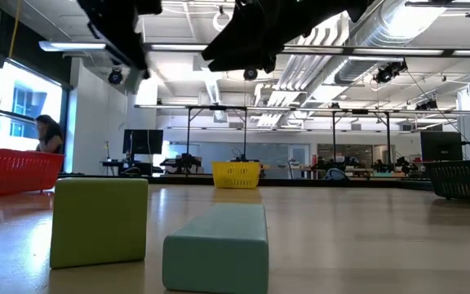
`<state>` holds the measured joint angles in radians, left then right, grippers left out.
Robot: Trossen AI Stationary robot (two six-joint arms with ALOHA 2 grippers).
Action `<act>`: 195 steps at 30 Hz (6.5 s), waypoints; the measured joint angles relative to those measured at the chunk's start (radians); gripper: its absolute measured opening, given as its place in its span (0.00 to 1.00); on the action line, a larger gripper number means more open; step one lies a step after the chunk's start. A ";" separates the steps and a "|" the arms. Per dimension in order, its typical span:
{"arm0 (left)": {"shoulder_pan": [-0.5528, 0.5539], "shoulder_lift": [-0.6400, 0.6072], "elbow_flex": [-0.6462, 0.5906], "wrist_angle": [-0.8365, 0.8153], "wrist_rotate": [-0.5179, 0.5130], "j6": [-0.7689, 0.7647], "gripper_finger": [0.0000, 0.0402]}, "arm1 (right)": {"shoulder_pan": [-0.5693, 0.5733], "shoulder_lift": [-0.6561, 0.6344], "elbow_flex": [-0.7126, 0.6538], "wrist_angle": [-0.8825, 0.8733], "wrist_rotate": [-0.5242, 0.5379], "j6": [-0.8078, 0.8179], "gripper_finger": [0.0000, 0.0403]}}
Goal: Sort & place blocks by color
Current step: Put the blue block into the red bin, then put the orange block into the black bin
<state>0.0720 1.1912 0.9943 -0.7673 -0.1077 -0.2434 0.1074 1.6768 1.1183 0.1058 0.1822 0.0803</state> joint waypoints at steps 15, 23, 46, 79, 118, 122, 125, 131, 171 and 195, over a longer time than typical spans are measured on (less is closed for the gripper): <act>-0.010 -0.069 0.000 -0.586 -0.031 -0.429 0.27 | 0.000 0.000 0.000 -0.031 0.000 -0.001 0.43; -0.021 -0.066 0.000 -0.692 0.031 -0.526 0.27 | 0.000 0.000 0.000 -0.039 0.000 0.000 0.43; -0.021 0.171 -0.001 -0.743 0.036 -0.394 0.29 | 0.000 -0.001 -0.001 -0.074 -0.009 0.054 0.43; -0.021 0.219 -0.214 -0.572 0.122 -0.262 0.44 | 0.000 -0.001 -0.001 -0.082 -0.031 0.077 0.43; -0.429 0.210 0.029 -0.532 0.059 0.203 0.51 | -0.002 -0.001 -0.001 -0.080 0.024 0.100 0.43; -0.482 0.210 0.029 -0.477 0.059 0.272 0.51 | -0.003 -0.001 -0.001 -0.080 0.025 0.102 0.43; -0.521 0.211 0.029 -0.420 0.059 0.333 0.50 | -0.002 -0.001 -0.001 -0.080 0.025 0.103 0.43; -0.601 0.211 0.029 -0.311 0.059 0.386 0.50 | -0.002 -0.001 -0.001 -0.080 0.025 0.103 0.43; -0.723 0.441 0.001 -0.081 0.059 0.431 0.50 | -0.002 -0.001 -0.001 -0.106 0.024 0.132 0.43; -0.685 0.539 0.002 -0.081 0.023 0.400 0.32 | -0.002 -0.001 -0.001 -0.106 0.012 0.169 0.43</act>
<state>-0.6126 1.7298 0.9962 -0.8486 -0.0847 0.1569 0.1055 1.6760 1.1172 -0.0006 0.1937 0.2492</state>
